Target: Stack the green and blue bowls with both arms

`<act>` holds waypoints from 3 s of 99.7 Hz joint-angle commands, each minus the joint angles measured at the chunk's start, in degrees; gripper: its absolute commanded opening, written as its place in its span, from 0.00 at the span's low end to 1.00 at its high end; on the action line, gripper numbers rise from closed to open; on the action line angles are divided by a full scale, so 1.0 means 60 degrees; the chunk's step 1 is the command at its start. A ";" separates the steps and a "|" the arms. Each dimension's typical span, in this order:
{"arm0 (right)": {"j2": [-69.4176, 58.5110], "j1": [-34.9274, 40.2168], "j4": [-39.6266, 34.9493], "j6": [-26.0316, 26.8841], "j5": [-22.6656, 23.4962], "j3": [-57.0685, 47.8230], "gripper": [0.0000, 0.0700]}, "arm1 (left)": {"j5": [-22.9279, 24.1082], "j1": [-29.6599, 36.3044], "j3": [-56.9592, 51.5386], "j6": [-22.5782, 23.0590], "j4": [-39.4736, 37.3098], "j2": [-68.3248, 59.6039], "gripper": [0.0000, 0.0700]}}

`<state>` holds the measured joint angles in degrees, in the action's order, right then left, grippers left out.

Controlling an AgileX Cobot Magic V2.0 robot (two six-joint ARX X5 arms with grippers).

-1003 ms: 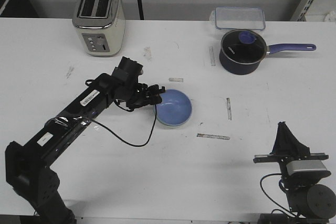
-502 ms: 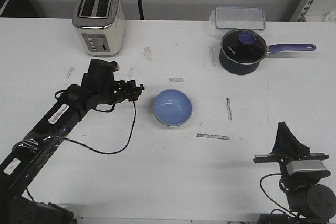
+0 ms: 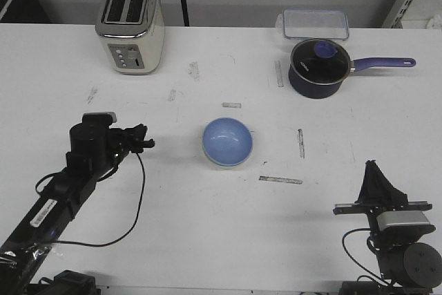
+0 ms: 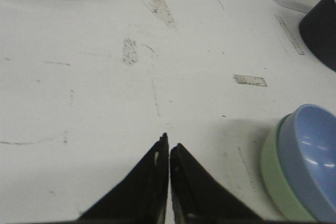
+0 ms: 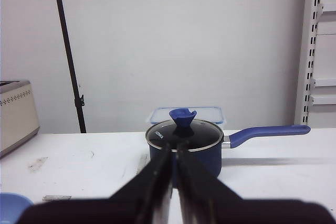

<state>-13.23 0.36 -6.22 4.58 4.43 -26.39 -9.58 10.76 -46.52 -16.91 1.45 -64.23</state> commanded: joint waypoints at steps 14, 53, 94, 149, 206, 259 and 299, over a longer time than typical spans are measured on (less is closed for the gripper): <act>0.0018 0.0007 0.0069 0.0087 0.0004 -0.0025 0.01 | 0.0423 -0.0619 0.0827 0.2116 -0.0707 0.1308 0.00; 0.0018 0.0007 0.0069 0.0087 0.0004 -0.0025 0.01 | 0.0426 -0.1526 0.3067 0.2495 -0.1490 0.4404 0.00; 0.0018 0.0007 0.0069 0.0087 0.0004 -0.0025 0.01 | 0.0423 -0.1541 0.3748 0.2488 -0.0178 0.7657 0.00; 0.0018 0.0007 0.0069 0.0087 0.0000 -0.0025 0.01 | 0.0455 -0.1537 0.3774 0.2499 -0.0160 0.8531 0.00; 0.0018 0.0007 0.0069 0.0087 0.0004 -0.0025 0.01 | 0.1435 -0.1475 0.6207 0.2499 -0.1395 1.0233 0.00; 0.0018 0.0007 0.0066 0.0087 0.0000 -0.0029 0.01 | 0.1606 -0.1472 0.7639 0.2466 -0.1701 1.0673 0.00; 0.0018 0.0007 0.0069 0.0087 0.0000 -0.0029 0.01 | 0.1880 -0.1472 0.7639 0.2747 -0.1767 1.0673 0.00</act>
<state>-13.19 0.36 -6.22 4.58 4.43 -26.39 1.56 1.78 -1.96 -1.93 -8.23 -0.30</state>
